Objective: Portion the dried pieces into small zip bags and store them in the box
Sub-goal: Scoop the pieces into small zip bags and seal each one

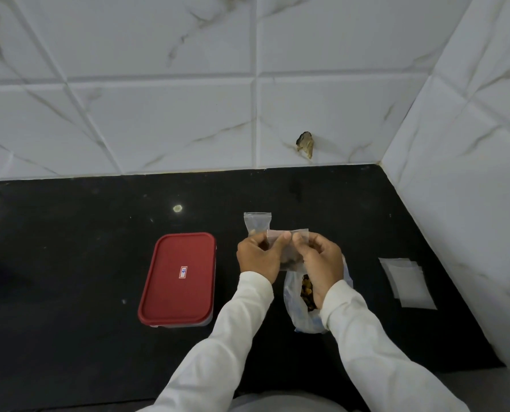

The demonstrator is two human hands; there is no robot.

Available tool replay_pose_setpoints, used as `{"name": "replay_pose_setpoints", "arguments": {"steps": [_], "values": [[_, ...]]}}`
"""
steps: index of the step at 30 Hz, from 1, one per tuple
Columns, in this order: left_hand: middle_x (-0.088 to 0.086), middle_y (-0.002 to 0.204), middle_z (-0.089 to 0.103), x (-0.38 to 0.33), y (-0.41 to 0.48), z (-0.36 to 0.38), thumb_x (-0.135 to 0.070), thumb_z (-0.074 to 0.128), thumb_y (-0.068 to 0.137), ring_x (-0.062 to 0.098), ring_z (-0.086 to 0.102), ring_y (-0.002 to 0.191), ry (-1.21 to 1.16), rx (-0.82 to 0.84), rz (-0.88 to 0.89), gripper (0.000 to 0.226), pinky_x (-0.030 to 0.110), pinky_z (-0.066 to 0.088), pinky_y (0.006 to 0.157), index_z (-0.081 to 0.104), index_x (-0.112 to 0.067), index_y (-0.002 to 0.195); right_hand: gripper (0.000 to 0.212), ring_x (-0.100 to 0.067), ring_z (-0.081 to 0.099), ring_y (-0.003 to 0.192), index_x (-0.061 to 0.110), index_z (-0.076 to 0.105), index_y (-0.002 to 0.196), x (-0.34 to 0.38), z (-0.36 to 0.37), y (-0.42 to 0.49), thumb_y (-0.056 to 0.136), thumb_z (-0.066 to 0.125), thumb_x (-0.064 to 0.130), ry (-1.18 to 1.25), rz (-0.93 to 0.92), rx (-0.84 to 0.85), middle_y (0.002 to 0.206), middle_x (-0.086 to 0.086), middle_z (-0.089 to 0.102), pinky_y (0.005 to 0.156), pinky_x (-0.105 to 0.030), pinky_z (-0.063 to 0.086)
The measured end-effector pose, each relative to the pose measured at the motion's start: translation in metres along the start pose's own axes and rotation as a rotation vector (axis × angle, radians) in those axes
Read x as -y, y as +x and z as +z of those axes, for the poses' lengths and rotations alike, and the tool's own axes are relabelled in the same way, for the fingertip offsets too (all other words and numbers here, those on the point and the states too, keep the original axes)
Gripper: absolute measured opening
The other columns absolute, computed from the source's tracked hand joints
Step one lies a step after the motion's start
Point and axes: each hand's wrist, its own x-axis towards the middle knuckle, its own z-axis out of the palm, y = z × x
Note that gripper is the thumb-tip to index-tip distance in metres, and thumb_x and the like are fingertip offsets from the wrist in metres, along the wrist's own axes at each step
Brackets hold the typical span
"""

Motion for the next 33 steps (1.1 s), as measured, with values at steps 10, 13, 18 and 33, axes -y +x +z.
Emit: {"name": "replay_pose_setpoints", "arguments": {"steps": [10, 13, 18, 33], "values": [[0.005, 0.127, 0.068, 0.006, 0.008, -0.013, -0.024, 0.074, 0.086, 0.028, 0.052, 0.132, -0.202, 0.057, -0.176, 0.012, 0.055, 0.041, 0.110, 0.080, -0.027, 0.076, 0.035, -0.014, 0.062, 0.099, 0.032, 0.066, 0.099, -0.021, -0.002, 0.011, 0.073, 0.073, 0.054, 0.048, 0.096, -0.055, 0.102, 0.006, 0.066, 0.090, -0.039, 0.052], [0.005, 0.113, 0.073, 0.006, 0.009, -0.010, -0.018, 0.072, 0.088, 0.027, 0.060, 0.119, -0.215, 0.022, -0.199, 0.018, 0.052, 0.043, 0.108, 0.078, -0.022, 0.072, 0.036, -0.018, 0.064, 0.097, 0.027, 0.063, 0.099, -0.027, -0.001, 0.015, 0.072, 0.079, 0.044, 0.032, 0.066, -0.039, 0.099, 0.001, 0.067, 0.090, -0.038, 0.052], [0.001, 0.097, 0.075, 0.010, 0.007, -0.005, -0.022, 0.070, 0.090, 0.020, 0.067, 0.104, -0.168, 0.004, -0.135, 0.013, 0.042, 0.052, 0.096, 0.076, -0.017, 0.080, 0.010, -0.014, 0.059, 0.094, 0.026, 0.065, 0.098, -0.002, 0.005, 0.002, 0.091, 0.061, 0.031, 0.090, 0.065, -0.052, 0.098, 0.005, 0.062, 0.086, -0.036, 0.052], [-0.011, 0.102, 0.064, 0.014, 0.014, -0.003, -0.029, 0.079, 0.082, 0.011, 0.060, 0.096, -0.059, 0.016, -0.181, 0.030, 0.019, 0.047, 0.068, 0.070, -0.015, 0.107, 0.009, -0.004, 0.056, 0.085, 0.030, 0.059, 0.085, -0.004, 0.011, -0.006, 0.094, 0.060, 0.026, 0.036, -0.019, -0.022, 0.087, 0.010, 0.060, 0.065, -0.015, 0.042]]}}
